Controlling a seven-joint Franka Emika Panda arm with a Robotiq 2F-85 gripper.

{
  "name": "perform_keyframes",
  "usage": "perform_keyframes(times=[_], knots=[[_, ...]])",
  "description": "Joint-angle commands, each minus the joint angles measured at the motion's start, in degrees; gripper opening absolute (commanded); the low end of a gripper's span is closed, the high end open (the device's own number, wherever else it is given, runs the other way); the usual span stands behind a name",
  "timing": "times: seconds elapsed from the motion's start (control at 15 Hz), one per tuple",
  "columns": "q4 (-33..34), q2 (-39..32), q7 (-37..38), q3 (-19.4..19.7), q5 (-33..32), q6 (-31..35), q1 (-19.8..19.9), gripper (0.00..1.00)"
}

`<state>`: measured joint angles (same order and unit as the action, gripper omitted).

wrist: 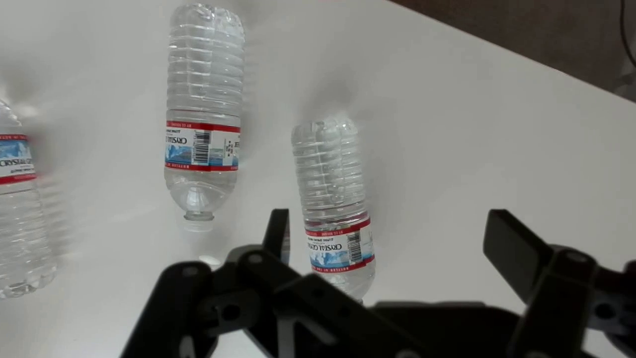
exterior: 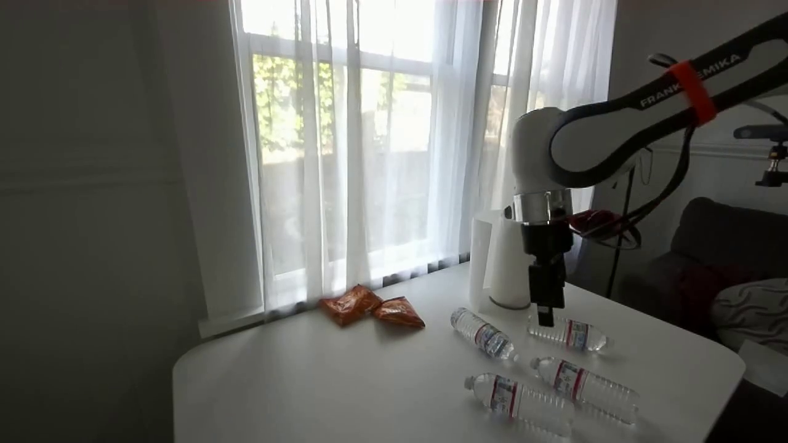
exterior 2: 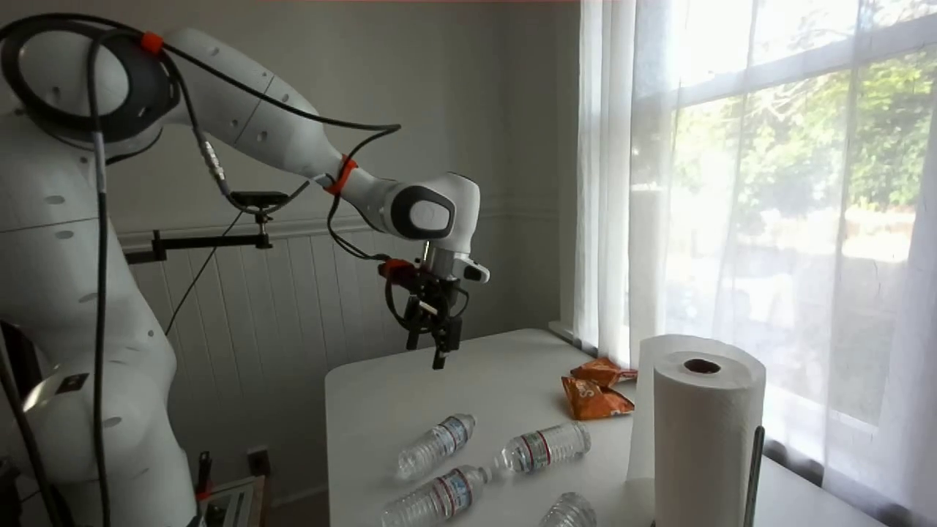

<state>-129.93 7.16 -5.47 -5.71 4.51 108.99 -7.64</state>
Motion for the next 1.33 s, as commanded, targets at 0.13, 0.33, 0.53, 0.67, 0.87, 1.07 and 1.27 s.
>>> perform_keyframes(times=[0.13,0.33,0.53,0.67,0.87,1.07,1.27], knots=[[1.45,-3.34,0.21,-0.97,-0.34,0.37,0.08,1.0],[2.04,-3.75,0.21,-0.97,-0.4,0.36,0.1,1.0],[5.9,-9.31,-0.99,-0.65,-1.15,-3.85,0.5,1.0],[8.31,-12.86,-2.13,-0.99,-2.41,-6.2,0.23,1.0],[12.12,-17.68,-2.12,-1.3,-4.47,-8.28,-0.09,1.0],[15.68,-22.44,-0.01,-1.7,-7.44,-8.76,-1.03,1.0],[18.46,-26.74,0.93,-1.82,-8.75,-9.54,-1.68,1.0]])
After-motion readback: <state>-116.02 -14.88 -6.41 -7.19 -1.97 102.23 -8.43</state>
